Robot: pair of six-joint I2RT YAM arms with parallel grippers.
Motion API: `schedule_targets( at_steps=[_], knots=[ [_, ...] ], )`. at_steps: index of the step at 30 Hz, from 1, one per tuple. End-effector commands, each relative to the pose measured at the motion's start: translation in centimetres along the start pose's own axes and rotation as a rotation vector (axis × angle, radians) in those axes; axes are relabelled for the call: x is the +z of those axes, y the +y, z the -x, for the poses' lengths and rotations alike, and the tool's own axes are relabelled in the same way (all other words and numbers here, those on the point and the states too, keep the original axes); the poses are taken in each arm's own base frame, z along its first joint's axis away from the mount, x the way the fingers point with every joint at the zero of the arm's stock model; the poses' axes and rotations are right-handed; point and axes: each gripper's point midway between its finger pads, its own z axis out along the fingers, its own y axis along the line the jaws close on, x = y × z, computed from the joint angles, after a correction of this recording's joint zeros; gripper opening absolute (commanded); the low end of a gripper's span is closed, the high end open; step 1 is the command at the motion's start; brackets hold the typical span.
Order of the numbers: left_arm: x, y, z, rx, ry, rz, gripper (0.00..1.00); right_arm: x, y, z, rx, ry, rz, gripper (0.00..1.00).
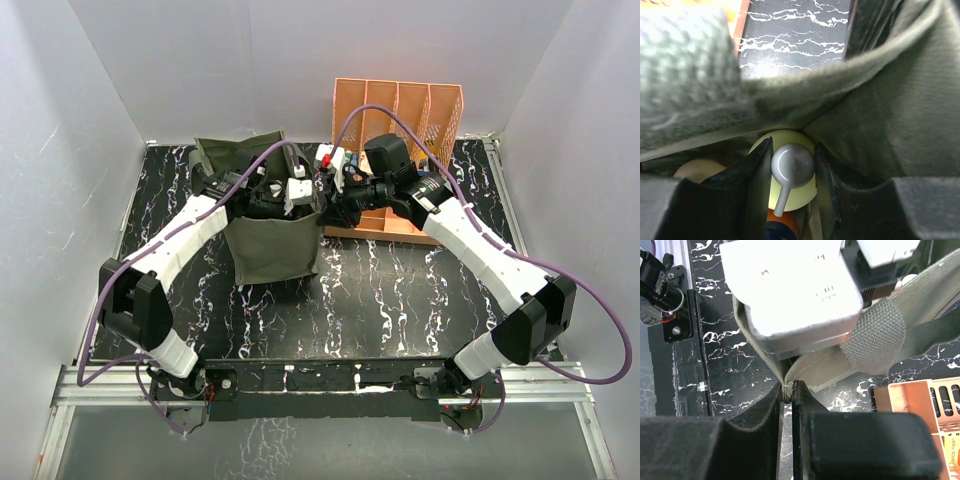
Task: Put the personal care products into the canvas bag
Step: Place the care product in the canvas bag.
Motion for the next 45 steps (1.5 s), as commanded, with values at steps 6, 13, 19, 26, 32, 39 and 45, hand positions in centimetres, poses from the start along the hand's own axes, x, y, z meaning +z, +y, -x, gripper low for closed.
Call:
schedule_targets(
  at_steps=[6, 13, 19, 26, 32, 39, 45],
  knots=[
    [0.6, -2.4, 1.4, 0.098, -0.104, -0.102, 0.00, -1.8, 1.3, 6.0, -0.156, -0.177, 0.039, 0.08],
    [1.1, -2.6, -0.5, 0.099, -0.058, -0.114, 0.00, -1.6, 1.2, 5.2, -0.158, -0.165, 0.033, 0.08],
    [1.4, -2.8, -1.6, 0.108, -0.037, -0.121, 0.00, -1.1, 1.3, 4.6, -0.144, -0.151, 0.056, 0.08],
    [0.7, -3.4, -0.9, 0.127, -0.047, -0.116, 0.13, -1.0, 1.1, 3.6, -0.150, -0.130, 0.042, 0.09],
    [-0.1, -3.4, 1.2, 0.126, -0.104, -0.085, 0.30, -1.2, 1.0, 3.4, -0.165, -0.125, 0.027, 0.10],
    [-1.0, -2.7, 3.0, 0.097, -0.115, -0.031, 0.58, -1.1, 1.1, 2.9, -0.174, -0.115, 0.035, 0.12],
    [-2.3, -2.1, 4.3, 0.100, -0.100, 0.029, 0.65, -1.1, 0.9, 2.7, -0.177, -0.108, 0.025, 0.15]
  ],
)
